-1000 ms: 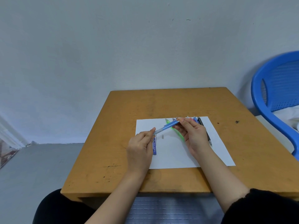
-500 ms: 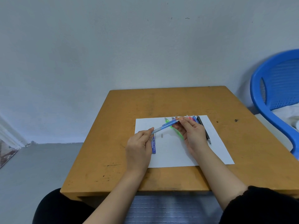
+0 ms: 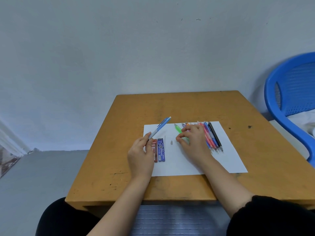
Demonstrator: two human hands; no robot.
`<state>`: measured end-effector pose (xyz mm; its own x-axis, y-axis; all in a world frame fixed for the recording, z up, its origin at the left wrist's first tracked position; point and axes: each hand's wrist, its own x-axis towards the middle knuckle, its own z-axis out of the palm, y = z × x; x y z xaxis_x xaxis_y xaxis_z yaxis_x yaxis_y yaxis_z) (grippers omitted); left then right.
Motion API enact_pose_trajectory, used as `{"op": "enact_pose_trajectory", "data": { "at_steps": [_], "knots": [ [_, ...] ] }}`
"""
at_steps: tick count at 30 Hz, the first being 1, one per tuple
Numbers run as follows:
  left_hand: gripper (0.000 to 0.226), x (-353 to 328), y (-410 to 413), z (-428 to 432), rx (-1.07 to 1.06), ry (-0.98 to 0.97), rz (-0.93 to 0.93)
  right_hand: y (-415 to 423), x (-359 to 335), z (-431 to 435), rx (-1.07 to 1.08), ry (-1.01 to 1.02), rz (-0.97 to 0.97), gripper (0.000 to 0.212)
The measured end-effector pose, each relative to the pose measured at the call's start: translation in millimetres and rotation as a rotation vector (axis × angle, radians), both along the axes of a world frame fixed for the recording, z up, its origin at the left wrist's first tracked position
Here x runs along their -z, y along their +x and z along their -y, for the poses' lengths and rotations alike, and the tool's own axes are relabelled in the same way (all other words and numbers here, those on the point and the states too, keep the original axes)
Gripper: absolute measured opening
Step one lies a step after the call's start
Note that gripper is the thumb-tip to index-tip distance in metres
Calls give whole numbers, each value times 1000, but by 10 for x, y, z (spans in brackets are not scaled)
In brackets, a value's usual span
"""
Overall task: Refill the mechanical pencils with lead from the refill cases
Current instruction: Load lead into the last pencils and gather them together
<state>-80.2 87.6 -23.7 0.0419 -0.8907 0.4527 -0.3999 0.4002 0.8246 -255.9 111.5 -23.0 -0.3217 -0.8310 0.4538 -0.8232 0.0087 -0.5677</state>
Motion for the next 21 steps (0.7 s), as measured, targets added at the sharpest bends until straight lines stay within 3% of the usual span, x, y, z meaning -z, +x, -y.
{"op": "enact_pose_trajectory", "data": {
  "at_steps": [8, 15, 21],
  "knots": [
    [25, 0, -8, 6, 1, 15, -1, 26, 7, 8, 67, 152, -108, 13],
    [26, -21, -15, -6, 2, 27, -11, 10, -42, 27, 61, 127, -167, 14],
    [25, -12, -9, 10, 3, 23, 12, -41, -397, 219, -145, 216, -325, 19]
  ]
}}
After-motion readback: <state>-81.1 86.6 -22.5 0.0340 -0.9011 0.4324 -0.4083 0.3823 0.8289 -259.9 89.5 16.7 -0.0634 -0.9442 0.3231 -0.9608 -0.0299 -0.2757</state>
